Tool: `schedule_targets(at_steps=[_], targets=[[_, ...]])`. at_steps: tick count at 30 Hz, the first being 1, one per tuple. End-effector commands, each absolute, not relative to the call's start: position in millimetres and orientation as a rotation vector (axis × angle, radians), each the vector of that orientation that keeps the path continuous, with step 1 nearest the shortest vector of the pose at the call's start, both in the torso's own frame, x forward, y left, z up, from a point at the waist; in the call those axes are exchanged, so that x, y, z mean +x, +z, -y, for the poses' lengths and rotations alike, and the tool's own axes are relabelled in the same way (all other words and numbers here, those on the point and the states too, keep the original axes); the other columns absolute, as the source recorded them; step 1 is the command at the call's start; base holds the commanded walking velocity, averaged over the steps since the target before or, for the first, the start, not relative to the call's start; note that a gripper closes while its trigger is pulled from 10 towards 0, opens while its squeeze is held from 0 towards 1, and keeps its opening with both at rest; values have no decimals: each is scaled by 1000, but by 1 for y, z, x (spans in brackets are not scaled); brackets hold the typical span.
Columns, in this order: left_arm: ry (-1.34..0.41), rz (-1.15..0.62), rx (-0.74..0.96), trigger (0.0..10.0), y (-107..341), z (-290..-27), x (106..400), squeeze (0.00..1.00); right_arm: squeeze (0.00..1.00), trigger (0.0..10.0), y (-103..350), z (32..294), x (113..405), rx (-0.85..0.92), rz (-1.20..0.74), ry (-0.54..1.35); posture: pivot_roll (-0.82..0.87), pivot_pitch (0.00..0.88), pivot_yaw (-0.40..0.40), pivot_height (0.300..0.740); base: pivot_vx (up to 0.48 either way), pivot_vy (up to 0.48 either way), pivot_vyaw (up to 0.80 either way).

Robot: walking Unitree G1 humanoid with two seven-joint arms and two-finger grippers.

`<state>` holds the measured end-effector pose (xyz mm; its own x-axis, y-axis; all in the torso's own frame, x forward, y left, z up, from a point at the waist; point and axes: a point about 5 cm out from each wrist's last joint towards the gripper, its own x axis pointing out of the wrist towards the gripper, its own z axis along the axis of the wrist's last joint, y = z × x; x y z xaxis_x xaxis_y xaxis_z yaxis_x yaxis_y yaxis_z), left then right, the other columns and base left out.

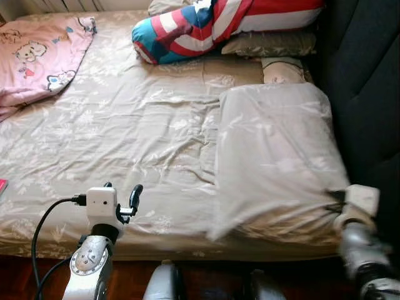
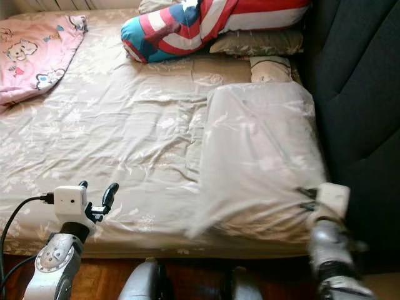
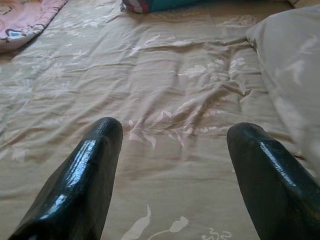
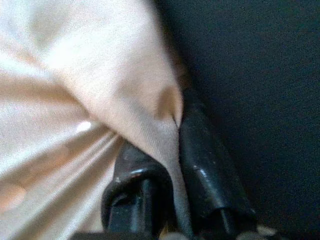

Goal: Clean up the room

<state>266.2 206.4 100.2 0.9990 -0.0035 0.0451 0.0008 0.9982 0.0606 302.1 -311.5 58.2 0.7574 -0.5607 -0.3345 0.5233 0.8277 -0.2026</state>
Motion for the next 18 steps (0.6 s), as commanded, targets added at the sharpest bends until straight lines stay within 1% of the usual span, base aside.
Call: schedule_targets(at_steps=[1,2,4,5,6,7,8,14,16,18], targets=[[8,29,67,10000,95,-209,264,0,0,0,81,332,303,-106,-296,-718,-4,152,2,662,0,0,0],[8,29,67,10000,94,-210,264,0,0,0,90,337,304,-118,-267,-751,-4,152,2,662,0,0,0],[8,29,67,10000,94,-210,264,0,0,0,92,339,305,-120,-260,-759,-4,155,1,662,0,0,0],[8,27,65,10000,93,-210,264,0,0,0,96,341,307,-152,-260,-766,-5,158,2,662,0,0,0],[6,26,64,10000,92,-209,264,0,0,2824,96,340,308,-156,-262,-765,-6,159,2,662,0,0,0],[6,26,64,10000,92,-209,264,0,0,2824,96,340,308,-156,-262,-765,-6,159,2,662,0,0,0],[3,24,63,10000,91,-207,264,0,0,10000,93,334,309,-156,-275,-754,-3,162,3,662,0,0,0],[-3,15,63,10000,89,-207,262,0,0,10000,73,314,308,-95,-336,-696,0,165,5,662,0,0,0],[-4,12,64,10000,89,-207,262,0,0,10000,61,303,306,-51,-378,-663,6,166,5,662,0,0,0],[-4,12,64,10000,89,-207,262,0,0,10000,56,299,305,-38,-395,-660,7,166,5,662,0,0,0]])
